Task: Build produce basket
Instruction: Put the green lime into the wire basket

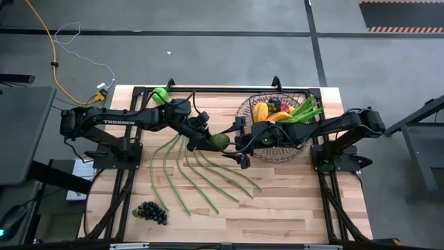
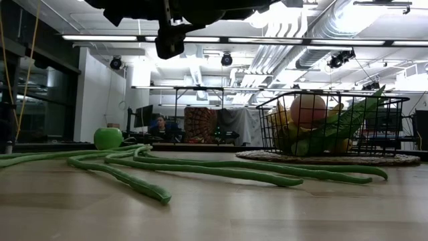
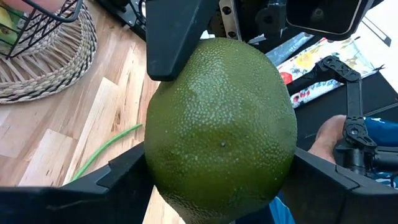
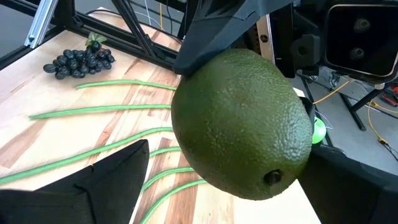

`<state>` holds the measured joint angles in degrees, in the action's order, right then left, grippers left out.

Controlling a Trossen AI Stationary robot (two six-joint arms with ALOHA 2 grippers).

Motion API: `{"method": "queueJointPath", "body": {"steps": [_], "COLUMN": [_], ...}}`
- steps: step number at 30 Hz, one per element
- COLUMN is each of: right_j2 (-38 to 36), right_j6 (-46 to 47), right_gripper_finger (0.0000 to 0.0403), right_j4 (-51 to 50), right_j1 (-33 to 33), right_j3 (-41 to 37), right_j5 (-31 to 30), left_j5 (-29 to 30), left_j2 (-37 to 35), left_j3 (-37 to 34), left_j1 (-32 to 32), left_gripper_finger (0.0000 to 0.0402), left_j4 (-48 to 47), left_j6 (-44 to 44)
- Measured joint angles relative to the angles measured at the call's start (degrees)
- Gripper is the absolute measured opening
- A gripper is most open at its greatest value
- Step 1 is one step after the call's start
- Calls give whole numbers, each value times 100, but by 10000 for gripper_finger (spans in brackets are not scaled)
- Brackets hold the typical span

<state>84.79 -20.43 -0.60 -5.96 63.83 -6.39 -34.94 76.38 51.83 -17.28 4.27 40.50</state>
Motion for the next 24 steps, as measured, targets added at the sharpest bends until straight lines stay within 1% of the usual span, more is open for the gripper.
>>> {"method": "queueJointPath", "body": {"steps": [24], "right_j2": [0], "right_j6": [-63], "right_gripper_finger": [374], "right_j4": [7], "right_j1": [-2], "right_j3": [-2], "right_j5": [79], "left_j5": [-2], "left_j2": [-4], "left_j3": [0], "left_j1": [9], "left_gripper_finger": [286], "left_j4": [28], "left_j6": [43]}}
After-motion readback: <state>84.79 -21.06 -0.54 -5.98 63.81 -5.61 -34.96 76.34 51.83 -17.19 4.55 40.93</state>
